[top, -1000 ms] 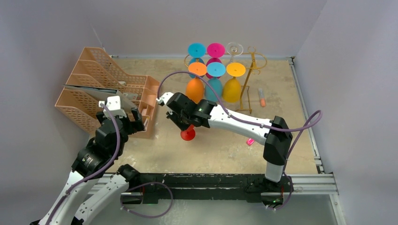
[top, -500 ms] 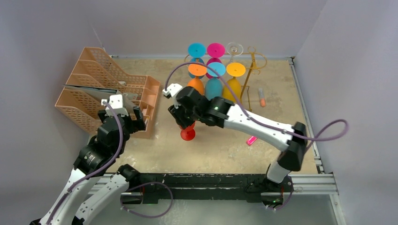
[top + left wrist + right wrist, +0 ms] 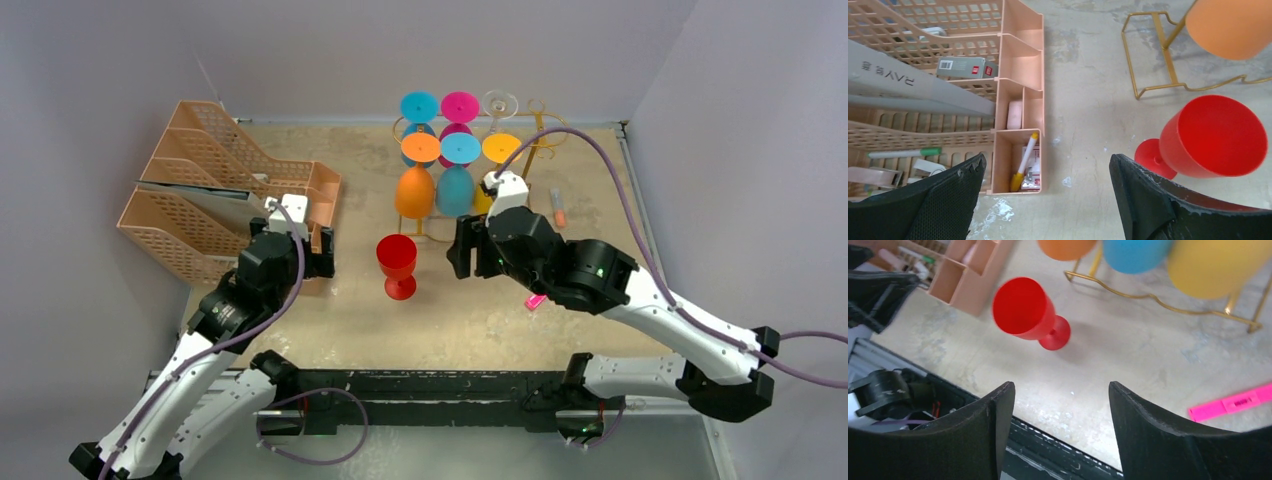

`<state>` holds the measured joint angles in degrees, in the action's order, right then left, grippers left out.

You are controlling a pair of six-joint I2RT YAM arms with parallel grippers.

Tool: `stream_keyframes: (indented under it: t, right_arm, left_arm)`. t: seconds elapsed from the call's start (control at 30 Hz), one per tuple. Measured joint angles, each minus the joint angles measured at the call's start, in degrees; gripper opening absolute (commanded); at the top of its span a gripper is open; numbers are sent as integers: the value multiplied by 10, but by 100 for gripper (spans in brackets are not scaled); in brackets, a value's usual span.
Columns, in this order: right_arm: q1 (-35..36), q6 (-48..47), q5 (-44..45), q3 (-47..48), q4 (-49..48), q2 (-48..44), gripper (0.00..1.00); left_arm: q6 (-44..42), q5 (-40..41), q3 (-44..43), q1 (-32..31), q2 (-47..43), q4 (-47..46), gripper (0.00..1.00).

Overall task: Take the wine glass off the wine glass rack
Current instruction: Place the wine glass at the center of the board.

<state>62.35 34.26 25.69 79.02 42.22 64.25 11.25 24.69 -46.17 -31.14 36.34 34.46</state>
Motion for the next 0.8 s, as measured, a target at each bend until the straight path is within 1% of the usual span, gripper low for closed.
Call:
stream_keyframes:
  t: [0.07, 0.13, 0.23, 0.3, 0.4, 0.53, 0.67, 0.8]
  right_arm:
    - [-4, 20, 19, -23, 12, -18, 72]
    - [-27, 50, 17, -54, 29, -42, 71]
    - [-114, 70, -15, -84, 31, -75, 68]
    - [-195, 73, -52, -85, 32, -90, 68]
    - [-282, 65, -111, -54, 40, -82, 68]
    - [-379, 52, -232, 38, 32, -23, 68]
    - [-445, 71, -325, 58, -8, 8, 64]
    - [-480, 113, -376, 57, -47, 26, 56]
  left_arm:
    - [0, -16, 0, 0, 2, -1, 92]
    - [1, -22, 0, 0, 1, -1, 92]
    - [1, -31, 0, 0, 1, -1, 92]
    - [1, -38, 0, 0, 1, -2, 92]
    - [1, -49, 0, 0, 8, -7, 93]
    - [0, -65, 0, 0, 26, -7, 93]
    - [-4, -73, 0, 0, 35, -7, 94]
    - [-4, -77, 0, 0, 33, -8, 95]
